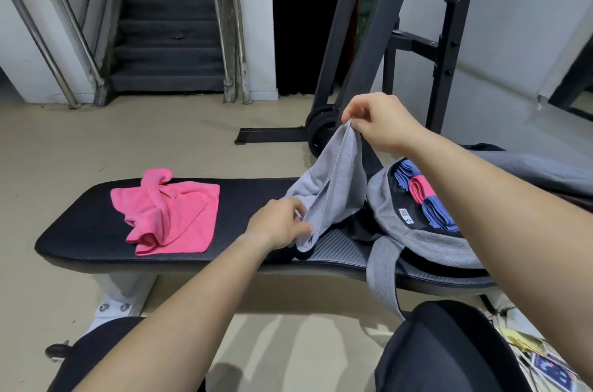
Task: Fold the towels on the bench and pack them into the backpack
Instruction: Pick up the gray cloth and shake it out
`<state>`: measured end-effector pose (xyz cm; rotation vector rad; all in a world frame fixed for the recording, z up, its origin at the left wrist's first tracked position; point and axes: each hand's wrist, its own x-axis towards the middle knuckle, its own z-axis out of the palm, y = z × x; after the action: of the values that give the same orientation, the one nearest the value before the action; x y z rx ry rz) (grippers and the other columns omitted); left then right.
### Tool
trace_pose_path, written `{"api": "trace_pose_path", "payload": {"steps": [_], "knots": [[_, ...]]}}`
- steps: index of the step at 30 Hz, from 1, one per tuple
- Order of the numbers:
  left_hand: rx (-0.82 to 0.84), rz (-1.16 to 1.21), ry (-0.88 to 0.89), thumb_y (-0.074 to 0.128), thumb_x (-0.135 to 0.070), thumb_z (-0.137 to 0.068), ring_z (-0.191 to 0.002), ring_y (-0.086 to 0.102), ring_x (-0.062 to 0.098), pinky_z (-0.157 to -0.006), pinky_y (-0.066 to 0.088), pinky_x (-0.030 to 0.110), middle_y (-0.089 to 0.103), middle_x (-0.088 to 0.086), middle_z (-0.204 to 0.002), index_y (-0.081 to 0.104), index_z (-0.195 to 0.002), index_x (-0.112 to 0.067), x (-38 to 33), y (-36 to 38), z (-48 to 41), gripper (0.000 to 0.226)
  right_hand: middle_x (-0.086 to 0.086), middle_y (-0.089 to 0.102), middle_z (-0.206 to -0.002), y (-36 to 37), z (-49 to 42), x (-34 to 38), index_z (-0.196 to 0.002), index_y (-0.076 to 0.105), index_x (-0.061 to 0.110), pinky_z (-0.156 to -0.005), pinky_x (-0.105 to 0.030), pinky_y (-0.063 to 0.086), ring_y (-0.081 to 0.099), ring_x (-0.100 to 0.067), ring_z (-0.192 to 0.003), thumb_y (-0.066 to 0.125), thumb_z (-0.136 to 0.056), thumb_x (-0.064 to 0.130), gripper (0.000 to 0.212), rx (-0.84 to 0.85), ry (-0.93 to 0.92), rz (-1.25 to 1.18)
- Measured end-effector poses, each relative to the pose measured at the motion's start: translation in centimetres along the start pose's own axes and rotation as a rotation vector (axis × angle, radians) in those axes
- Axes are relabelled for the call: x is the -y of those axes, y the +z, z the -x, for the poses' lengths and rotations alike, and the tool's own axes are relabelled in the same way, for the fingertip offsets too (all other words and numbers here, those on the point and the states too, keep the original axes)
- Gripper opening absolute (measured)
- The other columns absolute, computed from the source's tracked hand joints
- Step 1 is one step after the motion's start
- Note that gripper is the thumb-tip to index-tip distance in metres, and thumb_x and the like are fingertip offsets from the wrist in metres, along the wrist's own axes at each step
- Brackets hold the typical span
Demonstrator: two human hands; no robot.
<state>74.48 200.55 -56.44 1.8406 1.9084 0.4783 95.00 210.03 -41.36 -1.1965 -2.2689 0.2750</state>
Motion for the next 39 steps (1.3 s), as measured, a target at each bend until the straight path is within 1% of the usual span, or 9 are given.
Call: {"api": "trace_pose_path", "payload": {"steps": [3, 7, 10, 16, 20, 24, 30, 36, 39], "knots": [[-0.003, -0.063, -0.017, 0.070, -0.031, -0.074, -0.078, 0.061, 0.015, -0.063, 0.048, 0.032, 0.064, -0.011, -0.082, 0.055, -0.073, -0.031, 0.2, 1.0, -0.5, 0.015, 0.017, 0.059, -0.075, -0.3, 0.0, -0.8, -0.093, 0.072, 0.020, -0.065, -0.016, 0.038, 0.053, 0.002, -0.070, 0.056, -0.093, 0.007, 0.020, -0.019, 0.014, 0.010], [0.007, 0.013, -0.033, 0.070, -0.021, -0.073, -0.072, 0.062, 0.016, -0.067, 0.050, 0.033, 0.066, -0.009, -0.076, 0.056, -0.071, -0.025, 1.9, 0.6, -0.3, 0.015, 0.016, 0.060, -0.078, -0.8, 0.0, -2.3, -0.090, 0.071, 0.021, -0.071, -0.021, 0.040, 0.052, 0.002, -0.072, 0.057, -0.095, 0.008, 0.019, -0.041, 0.061, 0.034], [-0.082, 0.102, -0.071, 0.074, -0.017, -0.074, -0.065, 0.069, 0.014, -0.066, 0.054, 0.030, 0.070, -0.007, -0.069, 0.062, -0.073, -0.023, 3.7, -1.2, 0.2, 0.013, 0.006, 0.064, -0.084, -1.2, 0.2, -3.8, -0.089, 0.070, 0.019, -0.077, -0.026, 0.042, 0.058, -0.012, -0.078, 0.059, -0.095, 0.007, 0.017, -0.059, 0.128, 0.078], [-0.257, 0.490, -0.177, 0.064, 0.010, -0.088, -0.054, 0.066, 0.025, -0.045, 0.054, 0.025, 0.061, 0.014, -0.076, 0.060, -0.082, -0.006, 4.9, -7.8, 0.8, 0.018, -0.004, 0.071, -0.091, 0.3, 1.1, -6.2, -0.084, 0.070, 0.020, -0.080, -0.031, 0.047, 0.064, -0.025, -0.089, 0.060, -0.093, 0.007, 0.019, -0.022, 0.268, 0.118], [-0.272, 0.620, -0.167, 0.058, 0.018, -0.088, -0.051, 0.066, 0.018, -0.054, 0.060, 0.025, 0.060, 0.016, -0.076, 0.060, -0.079, -0.003, 5.1, -9.6, 1.3, 0.023, -0.007, 0.070, -0.095, 1.2, 1.3, -5.1, -0.090, 0.072, 0.017, -0.081, -0.033, 0.051, 0.064, -0.026, -0.091, 0.056, -0.095, 0.007, 0.019, -0.043, 0.313, 0.063], [-0.317, 0.429, -0.181, 0.067, 0.008, -0.080, -0.056, 0.063, 0.014, -0.066, 0.058, 0.029, 0.070, 0.012, -0.069, 0.072, -0.076, -0.005, 4.9, -9.0, 2.1, 0.014, -0.007, 0.069, -0.097, 1.2, 1.1, -4.1, -0.091, 0.072, 0.016, -0.083, -0.037, 0.054, 0.062, -0.027, -0.093, 0.052, -0.091, 0.003, 0.024, -0.068, 0.324, 0.074], [-0.306, 0.081, -0.063, 0.083, -0.018, -0.070, -0.065, 0.058, 0.011, -0.057, 0.040, 0.021, 0.065, -0.008, -0.068, 0.071, -0.081, -0.019, 4.1, -8.2, 3.0, 0.016, -0.006, 0.066, -0.096, 0.3, 0.9, -3.5, -0.088, 0.069, 0.018, -0.074, -0.033, 0.051, 0.061, -0.024, -0.086, 0.048, -0.089, 0.003, 0.027, -0.088, 0.339, 0.074], [-0.404, -0.048, -0.031, 0.078, -0.017, -0.075, -0.075, 0.061, 0.027, -0.063, 0.044, 0.032, 0.066, 0.003, -0.072, 0.066, -0.075, -0.016, 4.0, -9.1, 2.4, 0.012, -0.006, 0.063, -0.092, -0.5, 0.9, -2.4, -0.089, 0.067, 0.013, -0.068, -0.033, 0.048, 0.058, -0.022, -0.077, 0.045, -0.091, 0.000, 0.026, -0.085, 0.326, 0.084], [-0.488, -0.153, 0.012, 0.066, -0.013, -0.088, -0.086, 0.063, 0.034, -0.070, 0.049, 0.035, 0.070, 0.011, -0.086, 0.070, -0.091, -0.012, 3.8, -10.4, 2.4, 0.006, -0.006, 0.064, -0.095, -1.2, 0.9, -2.1, -0.089, 0.066, 0.016, -0.070, -0.032, 0.046, 0.059, -0.025, -0.085, 0.047, -0.092, 0.002, 0.024, -0.087, 0.322, 0.091]]}}
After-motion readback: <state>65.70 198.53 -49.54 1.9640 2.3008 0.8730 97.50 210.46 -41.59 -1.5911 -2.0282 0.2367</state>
